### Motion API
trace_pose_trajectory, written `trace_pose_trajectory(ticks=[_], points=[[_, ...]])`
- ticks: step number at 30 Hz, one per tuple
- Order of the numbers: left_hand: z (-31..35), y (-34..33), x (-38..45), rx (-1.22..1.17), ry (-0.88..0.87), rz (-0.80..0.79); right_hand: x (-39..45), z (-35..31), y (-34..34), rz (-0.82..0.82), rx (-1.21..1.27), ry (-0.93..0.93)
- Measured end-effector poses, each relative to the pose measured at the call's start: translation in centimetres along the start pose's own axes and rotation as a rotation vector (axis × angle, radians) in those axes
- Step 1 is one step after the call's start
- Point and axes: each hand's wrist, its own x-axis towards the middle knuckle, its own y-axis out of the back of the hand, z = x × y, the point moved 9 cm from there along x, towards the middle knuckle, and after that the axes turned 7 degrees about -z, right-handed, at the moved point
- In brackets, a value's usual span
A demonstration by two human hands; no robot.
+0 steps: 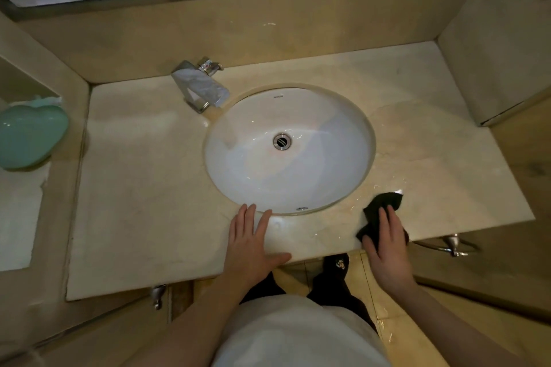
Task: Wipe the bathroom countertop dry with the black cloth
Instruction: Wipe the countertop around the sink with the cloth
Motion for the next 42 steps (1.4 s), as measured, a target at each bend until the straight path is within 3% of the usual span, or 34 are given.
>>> trace_pose_trajectory(ticks=[5, 11, 17, 22, 27, 33, 37, 39, 42], points=[[0.2, 0.0, 0.5, -0.005, -0.014, -0.009, -0.4, -6.8, -5.1, 0.024, -0.026, 0.035], [-1.3, 0.9, 1.2, 0.046, -0.179, -0.06, 4.0, -12.9, -6.0, 0.131, 0.107, 0.05], [-1.5, 1.0, 1.0, 0.052, -0.242, -0.072, 2.5, -10.8, 1.5, 0.266, 0.152, 0.058], [-1.5, 0.6, 0.9, 0.073, -0.258, -0.087, -2.3, -5.7, -1.6, 0.085, 0.043, -0.011], [-1.3, 0.5, 1.0, 0.083, -0.241, -0.098, -2.6, -8.3, -7.5, 0.023, -0.083, 0.044], [-1.2, 0.7, 1.1, 0.112, -0.21, -0.073, 2.3, -13.8, -8.7, 0.056, -0.139, 0.122], [-0.9, 1.0, 1.1, 0.105, -0.172, -0.077, 7.0, -14.7, -6.2, 0.021, -0.067, 0.088], [-0.6, 1.0, 1.0, 0.087, -0.155, -0.085, 7.6, -13.9, -3.4, 0.085, 0.008, 0.071], [-0.5, 1.0, 0.8, 0.066, -0.146, -0.078, 4.7, -13.3, -1.1, 0.127, 0.042, 0.21]])
